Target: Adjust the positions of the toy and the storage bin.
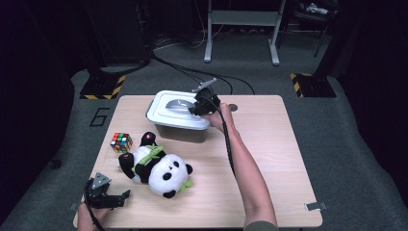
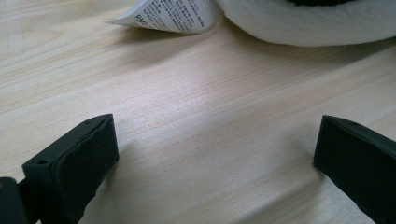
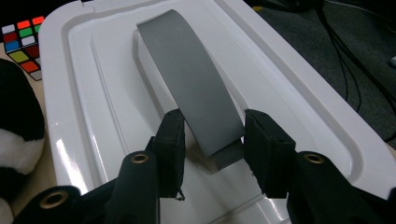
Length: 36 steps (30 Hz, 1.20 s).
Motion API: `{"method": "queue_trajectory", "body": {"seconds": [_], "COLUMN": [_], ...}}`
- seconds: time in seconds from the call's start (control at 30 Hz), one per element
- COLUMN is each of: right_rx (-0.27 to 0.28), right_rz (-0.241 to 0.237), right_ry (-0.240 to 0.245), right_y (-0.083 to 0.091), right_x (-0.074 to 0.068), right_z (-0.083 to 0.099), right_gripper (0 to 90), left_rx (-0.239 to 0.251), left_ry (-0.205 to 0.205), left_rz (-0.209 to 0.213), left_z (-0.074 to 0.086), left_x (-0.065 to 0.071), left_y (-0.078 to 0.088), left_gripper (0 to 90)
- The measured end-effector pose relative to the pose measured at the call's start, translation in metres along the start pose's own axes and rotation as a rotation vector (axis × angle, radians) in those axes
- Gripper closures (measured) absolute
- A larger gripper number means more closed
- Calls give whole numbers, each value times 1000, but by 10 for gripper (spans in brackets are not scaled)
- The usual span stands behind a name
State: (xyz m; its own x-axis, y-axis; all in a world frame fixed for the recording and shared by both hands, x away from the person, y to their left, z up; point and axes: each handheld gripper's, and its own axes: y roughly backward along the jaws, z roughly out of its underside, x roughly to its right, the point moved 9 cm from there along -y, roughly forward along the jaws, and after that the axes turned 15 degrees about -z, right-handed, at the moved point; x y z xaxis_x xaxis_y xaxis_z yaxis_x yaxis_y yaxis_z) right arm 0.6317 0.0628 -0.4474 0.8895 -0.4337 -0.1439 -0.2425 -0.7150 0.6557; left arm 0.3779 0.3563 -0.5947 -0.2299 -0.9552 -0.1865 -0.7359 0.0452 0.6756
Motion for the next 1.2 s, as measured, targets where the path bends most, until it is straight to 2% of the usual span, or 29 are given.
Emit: {"method": "queue_trajectory", "body": {"seconds": [0.2,0.57,0.93,1.03,1.07,1.13,1.2], "right_rx": [-17,-16,2,6,2,7,14], "right_rz": [2,17,65,78,81,86,95], "right_ry": [32,32,-16,-24,-13,-46,-34], "right_y": [2,11,22,27,30,32,34], "right_x": [-1,-4,-9,-11,-11,-13,-12], "right_z": [1,10,21,26,28,31,32], "right_gripper": [613,624,629,629,630,630,630], "left_rx": [4,6,5,2,3,-3,-4], "left_ry": [9,9,10,8,8,6,5], "left_rz": [-2,-3,-2,-4,-3,2,2], "left_z": [0,-1,-1,0,0,0,0], "left_x": [0,0,1,0,0,0,0], "left_y": [0,0,0,0,0,0,0], "left_gripper": [0,0,0,0,0,0,0]}}
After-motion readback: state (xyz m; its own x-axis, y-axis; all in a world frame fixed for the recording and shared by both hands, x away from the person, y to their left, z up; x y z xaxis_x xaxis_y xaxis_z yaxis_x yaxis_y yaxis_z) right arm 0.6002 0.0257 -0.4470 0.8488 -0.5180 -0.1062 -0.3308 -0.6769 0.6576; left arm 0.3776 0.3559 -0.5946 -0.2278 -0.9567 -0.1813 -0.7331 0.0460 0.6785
